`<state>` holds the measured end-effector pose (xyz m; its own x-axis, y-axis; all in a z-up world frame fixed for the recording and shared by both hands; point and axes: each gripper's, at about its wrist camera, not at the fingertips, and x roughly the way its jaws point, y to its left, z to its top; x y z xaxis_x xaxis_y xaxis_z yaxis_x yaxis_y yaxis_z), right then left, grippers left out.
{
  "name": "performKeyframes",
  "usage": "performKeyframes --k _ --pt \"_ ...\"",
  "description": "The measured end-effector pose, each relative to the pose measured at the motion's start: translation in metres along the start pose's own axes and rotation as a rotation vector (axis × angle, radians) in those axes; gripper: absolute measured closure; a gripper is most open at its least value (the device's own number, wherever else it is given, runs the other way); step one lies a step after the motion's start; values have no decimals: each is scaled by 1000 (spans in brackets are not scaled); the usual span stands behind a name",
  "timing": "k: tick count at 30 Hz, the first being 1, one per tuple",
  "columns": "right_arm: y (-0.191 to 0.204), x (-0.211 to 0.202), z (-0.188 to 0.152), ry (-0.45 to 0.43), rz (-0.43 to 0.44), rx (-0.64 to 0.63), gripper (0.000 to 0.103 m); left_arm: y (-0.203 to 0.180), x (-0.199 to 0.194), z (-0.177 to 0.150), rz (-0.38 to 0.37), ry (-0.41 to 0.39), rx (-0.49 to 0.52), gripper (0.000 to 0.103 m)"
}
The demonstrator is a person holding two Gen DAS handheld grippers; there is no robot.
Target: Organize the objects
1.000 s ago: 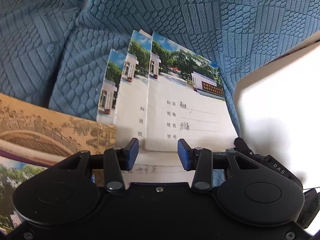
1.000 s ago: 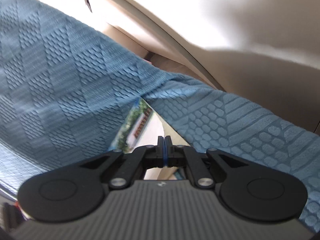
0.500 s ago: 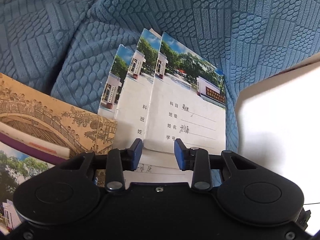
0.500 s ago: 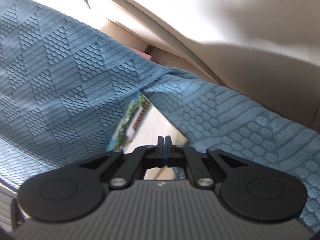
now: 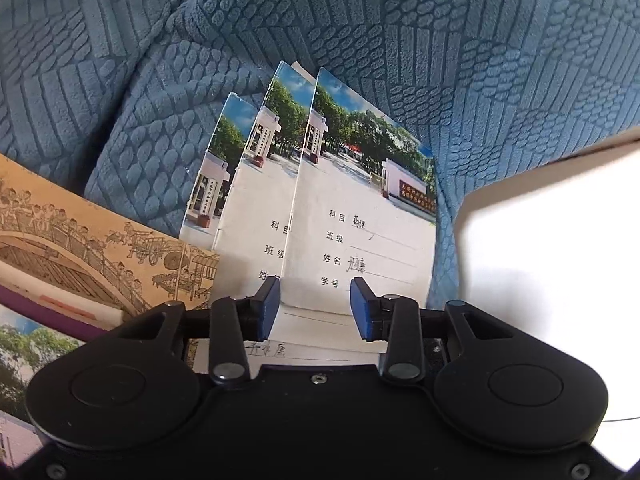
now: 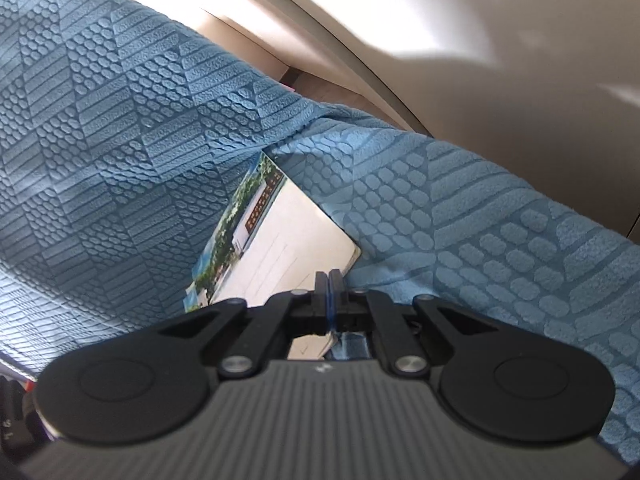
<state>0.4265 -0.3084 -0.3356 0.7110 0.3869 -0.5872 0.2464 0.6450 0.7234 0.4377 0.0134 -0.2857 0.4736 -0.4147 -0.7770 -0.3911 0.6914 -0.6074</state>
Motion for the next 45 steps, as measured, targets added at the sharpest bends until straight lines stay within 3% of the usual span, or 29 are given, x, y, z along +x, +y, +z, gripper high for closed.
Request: performKeyframes --k 5,12,16,20,24,25,27,29,32,36,39,40,43,45 --pt "-2 -1 0 -3 8 -2 101 13 0 5 -81 14 -66 66" --pt "-1 -2 1 -5 12 3 101 6 -7 8 -176 0 -29 67" --pt "-2 -3 2 -3 17 7 101 0 1 10 -120 10 1 67" --pt "-2 -3 2 -1 23 16 101 2 20 9 -77 69 -16 74" --pt "-3 -3 5 10 27 35 101 -7 28 4 -67 66 12 83" --pt "-3 -3 6 19 44 46 98 -10 29 3 -59 64 21 86" --pt "-7 1 7 79 166 128 98 -13 30 4 -53 56 30 90" --pt "0 3 4 137 265 131 97 -15 31 4 -43 39 31 96" --pt "10 4 1 174 280 90 97 -16 33 6 -44 26 26 99" --pt "-1 18 -6 265 340 226 97 -19 31 6 -61 22 35 100" --pt "8 24 -15 326 385 210 96 -20 27 6 -53 9 40 100" --pt "9 26 -18 338 395 208 94 -20 26 6 -48 3 43 101" --pt "6 28 -23 354 407 251 70 -16 22 8 -63 -1 31 101" --pt "8 29 -24 357 417 263 69 -16 20 10 -74 -5 27 101"
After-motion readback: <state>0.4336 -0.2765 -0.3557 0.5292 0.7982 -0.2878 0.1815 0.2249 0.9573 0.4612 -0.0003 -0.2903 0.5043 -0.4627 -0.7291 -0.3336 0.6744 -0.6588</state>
